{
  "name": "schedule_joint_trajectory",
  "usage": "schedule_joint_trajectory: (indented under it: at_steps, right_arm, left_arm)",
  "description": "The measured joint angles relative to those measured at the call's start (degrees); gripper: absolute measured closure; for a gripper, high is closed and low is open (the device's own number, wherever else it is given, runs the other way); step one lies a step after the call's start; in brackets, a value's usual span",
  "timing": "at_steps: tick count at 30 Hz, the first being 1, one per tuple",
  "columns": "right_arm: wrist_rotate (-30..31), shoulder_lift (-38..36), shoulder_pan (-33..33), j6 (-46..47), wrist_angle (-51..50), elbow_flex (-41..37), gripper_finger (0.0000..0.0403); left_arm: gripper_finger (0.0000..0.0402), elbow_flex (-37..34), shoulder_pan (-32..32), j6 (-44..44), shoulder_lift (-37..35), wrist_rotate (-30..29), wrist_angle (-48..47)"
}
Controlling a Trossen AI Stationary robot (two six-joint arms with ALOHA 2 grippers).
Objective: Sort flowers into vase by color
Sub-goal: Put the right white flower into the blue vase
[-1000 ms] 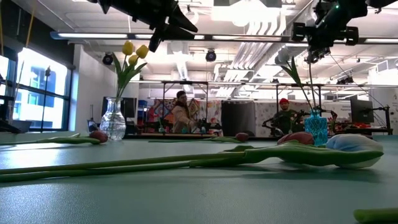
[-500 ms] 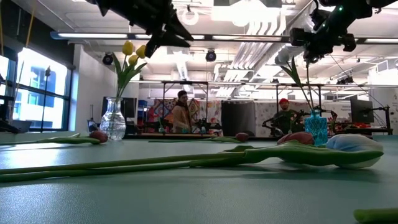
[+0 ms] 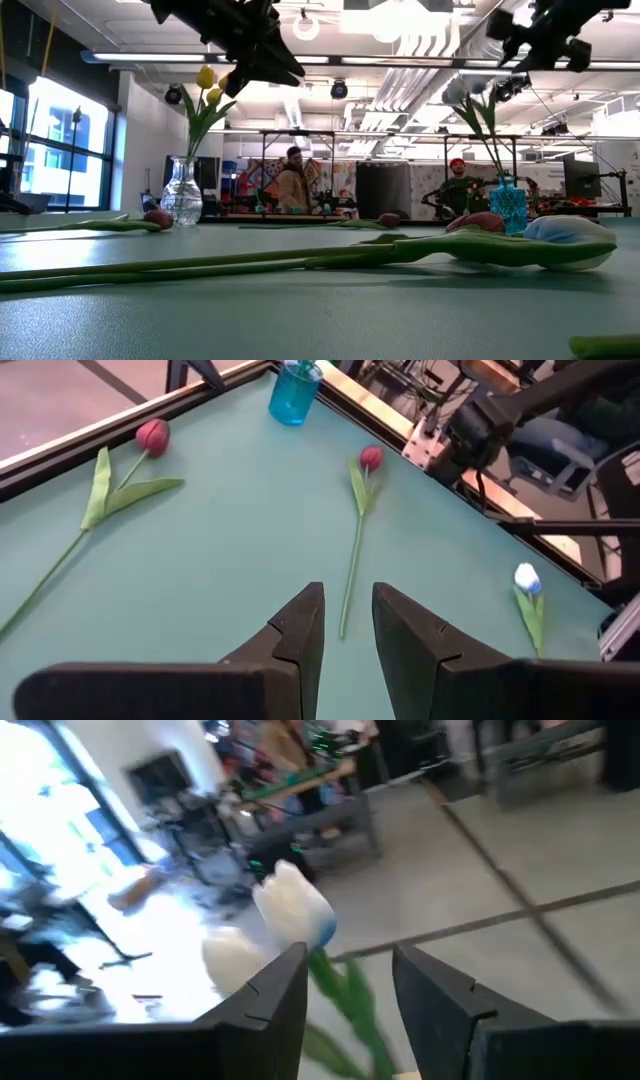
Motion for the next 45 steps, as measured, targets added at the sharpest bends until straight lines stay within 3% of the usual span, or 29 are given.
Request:
schedule_joint_trajectory:
  at_steps: [14, 22, 25, 30, 38, 45]
  right_arm:
    - [-13.9, -7.3, 13.8, 6.3, 0.9, 0.0, 0.0265]
    - [-35.4, -6.4, 20.1, 19.9, -3.6, 0.1, 0.0265]
    - [-39.9, -4.7, 23.5, 26.6, -11.6, 0.1, 0.0265]
    - [-40.6, 0.9, 31.5, 34.6, -21.3, 0.1, 0.0265]
    - [-44.3, 11.4, 44.0, 31.7, -22.1, 0.1, 0.0265]
    - [-52.7, 17.0, 55.3, 30.0, -24.3, 0.0, 0.0265]
  left_arm:
    - [0.0328, 0.0, -0.2, 5.8, 0.0, 6.1, -0.1]
    - [0.0328, 0.0, -3.6, 14.8, 0.0, 11.7, 0.0]
    - [0.0328, -0.7, -5.6, 18.7, 0.0, 12.2, 0.5]
    - [0.0328, -0.8, -7.9, 18.5, 2.0, 12.1, 0.9]
    - [0.0328, -0.8, -13.3, 10.1, 8.5, 10.6, 8.1]
    - [0.0328, -0.8, -17.5, 4.8, 14.6, 7.6, 18.4]
